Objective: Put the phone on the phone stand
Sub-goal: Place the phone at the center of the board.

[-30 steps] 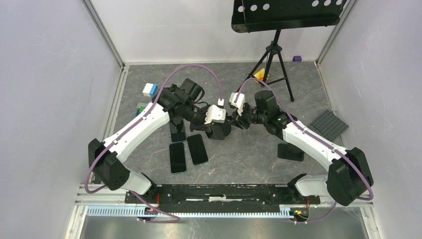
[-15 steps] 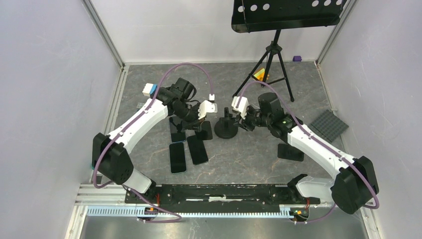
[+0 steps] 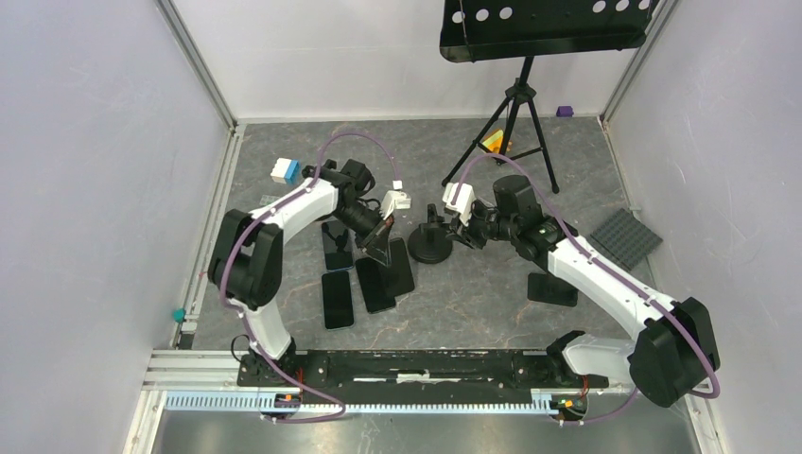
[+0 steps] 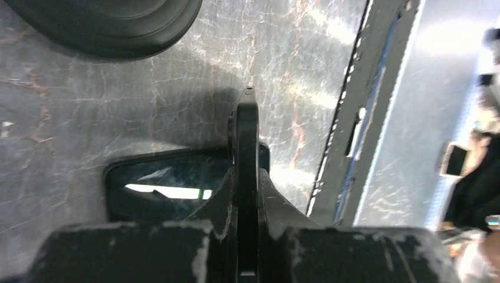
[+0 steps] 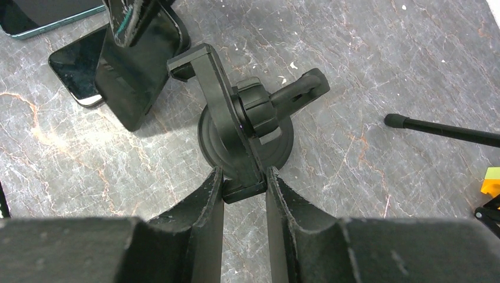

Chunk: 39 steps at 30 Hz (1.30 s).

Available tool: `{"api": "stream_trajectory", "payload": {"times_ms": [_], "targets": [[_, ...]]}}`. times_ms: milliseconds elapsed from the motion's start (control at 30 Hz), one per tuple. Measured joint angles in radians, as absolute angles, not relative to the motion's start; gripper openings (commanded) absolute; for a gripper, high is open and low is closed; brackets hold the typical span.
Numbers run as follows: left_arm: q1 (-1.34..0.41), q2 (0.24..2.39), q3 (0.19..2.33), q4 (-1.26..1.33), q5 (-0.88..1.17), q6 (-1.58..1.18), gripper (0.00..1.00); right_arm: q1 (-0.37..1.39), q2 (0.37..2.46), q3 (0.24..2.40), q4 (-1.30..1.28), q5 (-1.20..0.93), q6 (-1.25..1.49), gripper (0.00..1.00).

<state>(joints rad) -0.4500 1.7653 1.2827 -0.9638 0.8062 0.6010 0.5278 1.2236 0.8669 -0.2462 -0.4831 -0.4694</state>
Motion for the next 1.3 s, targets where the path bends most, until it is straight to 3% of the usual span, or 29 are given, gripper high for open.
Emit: {"api": "stream_trajectory", "payload": {"times_ms": [133, 367, 800, 867, 933, 1100, 1300], "targets": [[-0.432, 1.848, 1.305, -0.961, 0.868, 0.515, 0.17, 0.528, 1.218, 0.857, -0.242, -0.488, -0.470, 0.00], [-0.415, 1.928, 1.331, -0.911, 0.853, 0.421, 0.29, 0.528, 1.216, 0.854, -0.242, -0.493, -0.470, 0.00], [-0.413, 1.956, 1.346, -0.802, 0.631, 0.392, 0.74, 0.525, 1.221, 0.854, -0.242, -0.511, -0.474, 0.00], [-0.412, 1.948, 1.343, -0.779, 0.598, 0.391, 0.77, 0.525, 1.221, 0.854, -0.242, -0.513, -0.474, 0.00], [-0.412, 1.917, 1.331, -0.757, 0.570, 0.390, 0.88, 0.525, 1.221, 0.854, -0.242, -0.514, -0.474, 0.00], [-0.412, 1.733, 1.252, -0.678, 0.542, 0.395, 1.00, 0.523, 1.221, 0.854, -0.242, -0.516, -0.477, 0.00], [-0.430, 1.473, 1.161, -0.569, 0.601, 0.473, 1.00, 0.523, 1.223, 0.854, -0.244, -0.524, -0.481, 0.00]]}}
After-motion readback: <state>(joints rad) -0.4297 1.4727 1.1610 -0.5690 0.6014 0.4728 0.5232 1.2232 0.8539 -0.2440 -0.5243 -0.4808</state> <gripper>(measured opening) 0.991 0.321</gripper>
